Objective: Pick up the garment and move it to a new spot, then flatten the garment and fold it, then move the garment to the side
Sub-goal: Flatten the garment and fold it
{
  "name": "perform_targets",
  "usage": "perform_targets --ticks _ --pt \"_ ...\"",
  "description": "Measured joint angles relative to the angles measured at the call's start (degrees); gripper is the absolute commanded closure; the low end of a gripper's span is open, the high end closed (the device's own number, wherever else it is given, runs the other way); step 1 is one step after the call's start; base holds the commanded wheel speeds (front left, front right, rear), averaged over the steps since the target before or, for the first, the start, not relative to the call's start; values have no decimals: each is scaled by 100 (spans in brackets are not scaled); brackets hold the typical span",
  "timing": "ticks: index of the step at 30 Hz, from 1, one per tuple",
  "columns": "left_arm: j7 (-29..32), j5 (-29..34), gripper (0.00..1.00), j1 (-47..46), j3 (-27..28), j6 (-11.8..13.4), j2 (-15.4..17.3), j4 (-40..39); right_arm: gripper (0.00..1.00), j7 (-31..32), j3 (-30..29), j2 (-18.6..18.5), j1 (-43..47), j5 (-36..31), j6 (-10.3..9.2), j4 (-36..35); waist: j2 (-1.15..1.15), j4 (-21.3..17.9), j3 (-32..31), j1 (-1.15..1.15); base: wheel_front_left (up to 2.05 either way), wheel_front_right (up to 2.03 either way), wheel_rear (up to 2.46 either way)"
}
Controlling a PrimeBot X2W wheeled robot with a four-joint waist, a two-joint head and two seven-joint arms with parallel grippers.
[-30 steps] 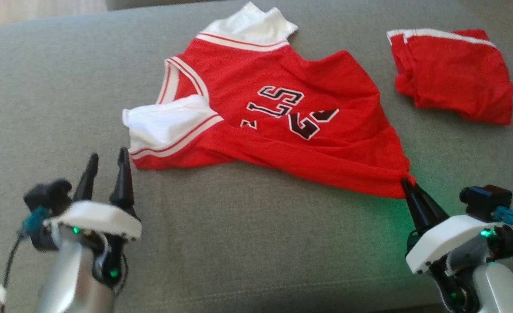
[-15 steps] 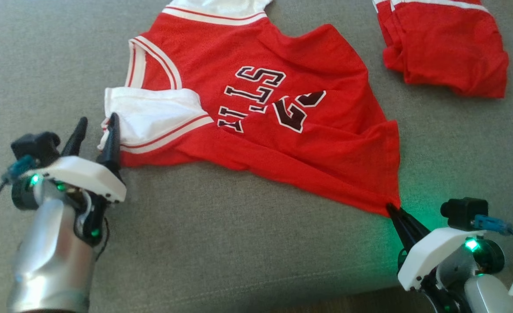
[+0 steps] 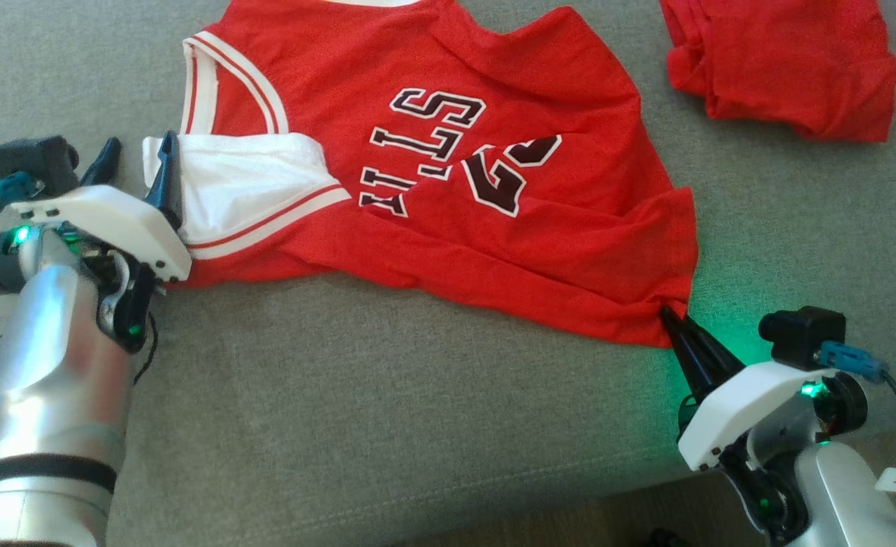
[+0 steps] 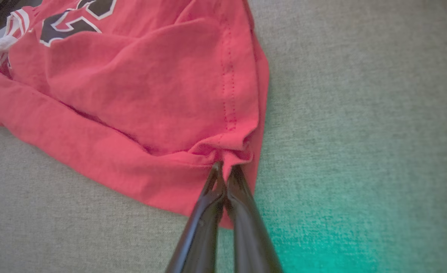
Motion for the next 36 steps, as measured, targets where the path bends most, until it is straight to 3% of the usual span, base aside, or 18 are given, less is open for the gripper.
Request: perform_targets --ticks 30,31,32,33,34,36 --pt "71 27 0 -366 -495 -90 -27 716 100 -111 20 26 -33 1 0 276 0 -25 -154 0 0 0 0" --pt "71 26 5 -386 -510 -90 -26 740 100 -118 24 27 -38 1 0 278 0 -29 -148 -1 0 0 0" --pt "71 25 51 -414 -531 -90 -24 772 100 -120 30 27 -46 1 0 282 0 -31 -145 -1 0 0 0" --pt "71 21 72 -440 -557 -91 -19 790 100 -120 33 27 -54 1 0 286 0 -32 -141 -1 0 0 0" --pt "71 21 100 -454 -582 -101 -18 806 100 -120 33 27 -63 1 0 294 0 -31 -140 -1 0 0 0" --pt "62 20 100 -456 -605 -107 -20 838 100 -142 33 29 -98 1 0 325 0 -23 -150 0 0 0 0"
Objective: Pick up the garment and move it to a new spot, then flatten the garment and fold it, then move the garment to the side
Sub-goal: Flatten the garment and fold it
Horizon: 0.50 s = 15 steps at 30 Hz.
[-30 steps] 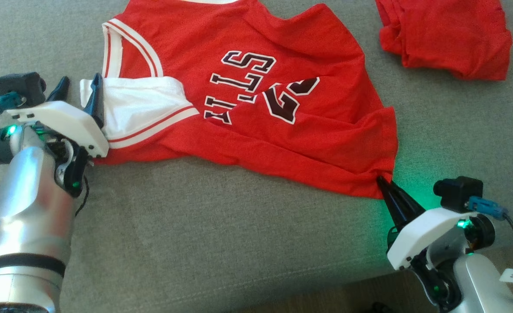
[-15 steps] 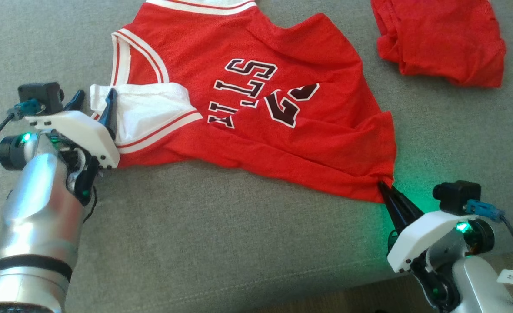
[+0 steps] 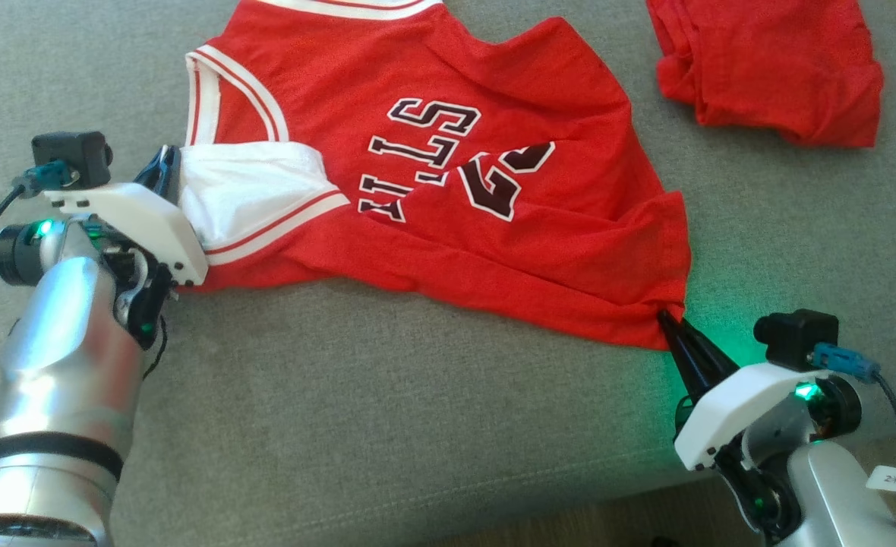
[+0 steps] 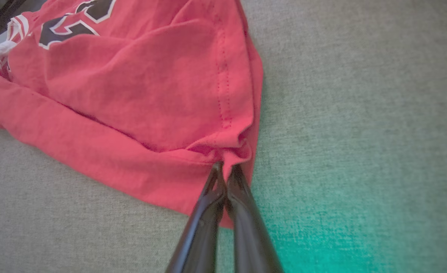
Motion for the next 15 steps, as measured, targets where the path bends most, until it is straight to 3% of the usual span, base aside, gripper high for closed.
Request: perform_targets --ticks 8,15 --pt "-491 -215 100 55 -29 -3 -58 -48 100 -122 -81 -44 -19 -12 0 24 0 163 -231 0 0 0 0" --pt "-888 -398 100 443 -208 -9 -105 -1165 100 -391 -102 -510 -420 -238 0 -197 0 455 -610 0 0 0 0"
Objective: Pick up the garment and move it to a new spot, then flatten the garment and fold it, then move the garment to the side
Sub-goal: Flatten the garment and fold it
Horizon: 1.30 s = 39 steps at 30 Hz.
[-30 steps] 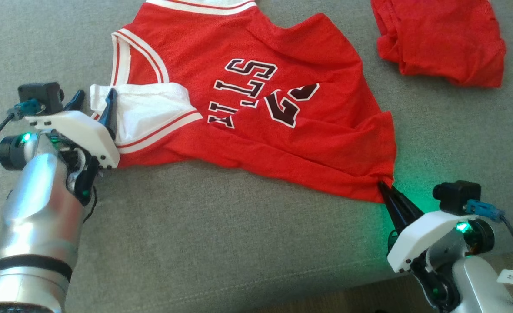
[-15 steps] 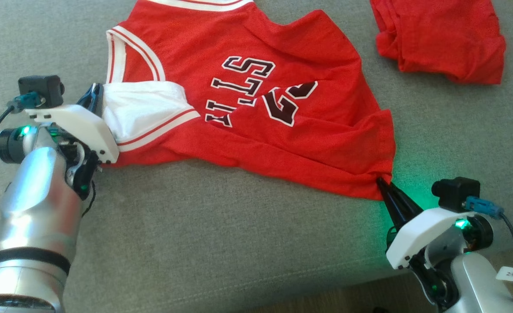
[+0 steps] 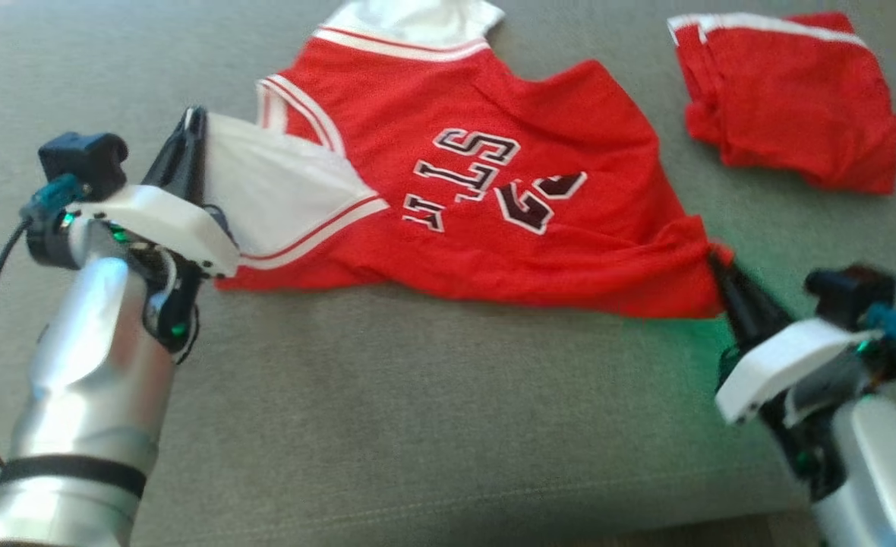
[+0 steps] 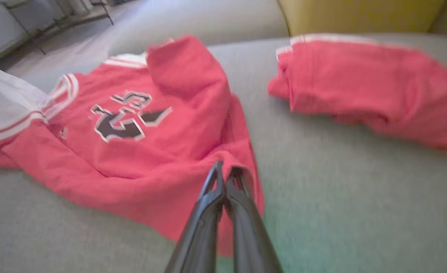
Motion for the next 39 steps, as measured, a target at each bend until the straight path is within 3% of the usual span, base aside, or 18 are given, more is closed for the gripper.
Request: perform_targets --ticks 9,19,27,32,36,39 --pt "-12 225 100 882 637 -33 143 -2977 100 -535 4 -681 -1006 -371 0 -299 0 421 -675 0 0 0 0" --pt "-51 591 100 1250 1150 21 131 -4832 100 -888 121 -1131 -1738 -865 0 -584 0 569 -1403 0 0 0 0" --pt "267 606 100 1222 1354 197 268 -6068 100 -506 -268 -1291 -1735 -973 0 -1372 0 506 -1702 0 0 0 0" --pt "867 515 100 922 1378 226 431 -6281 100 -41 -406 -1302 -1735 -980 0 -1723 0 485 -1625 0 0 0 0" --pt "1273 303 100 431 1349 191 628 -5862 100 318 -214 -1270 -1946 -835 0 -1695 0 458 -1418 0 0 0 0" --pt "1415 138 100 -112 1341 99 795 -5393 100 506 -42 -1168 -2636 -520 0 -1459 0 424 -1101 0 0 0 0"
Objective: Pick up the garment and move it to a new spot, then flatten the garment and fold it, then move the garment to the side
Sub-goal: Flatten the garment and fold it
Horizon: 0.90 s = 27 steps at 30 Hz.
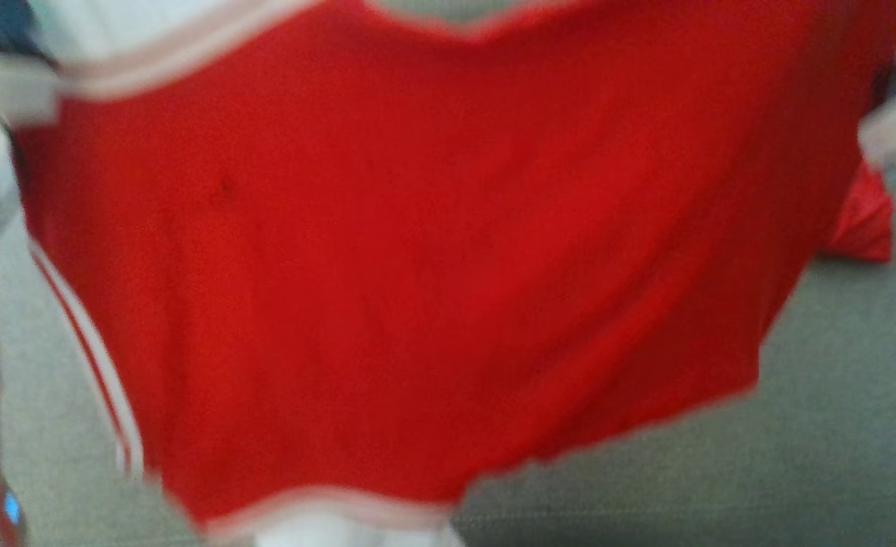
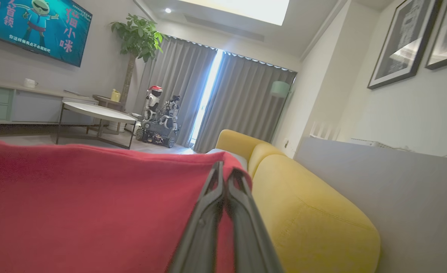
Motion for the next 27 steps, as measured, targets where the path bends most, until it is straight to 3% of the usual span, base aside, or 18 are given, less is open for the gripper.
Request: perform_targets --ticks 7,11,15,22,27 --pt "-387 -40 100 -2207 -393 -97 420 1744 100 -234 630 108 -2476 58 -1 1548 0 -74 1040 1 0 0 0" --pt "-1026 -18 100 -3537 -472 -99 447 2851 100 -911 616 356 -3712 -254 0 2708 0 -101 1597 2 0 0 0" --pt "-1395 125 100 -4262 -635 -135 469 3562 100 -1685 527 609 -4284 -662 0 3698 0 -112 1930 3 0 0 0" --pt "-1468 14 100 -4329 -912 -140 458 3809 100 -2569 787 881 -4348 -750 0 4945 0 72 2015 0 0 0 0" --pt "-1473 -110 100 -3223 -1263 -140 461 3612 100 -2866 994 956 -3887 -635 0 5551 0 225 2031 0 0 0 0"
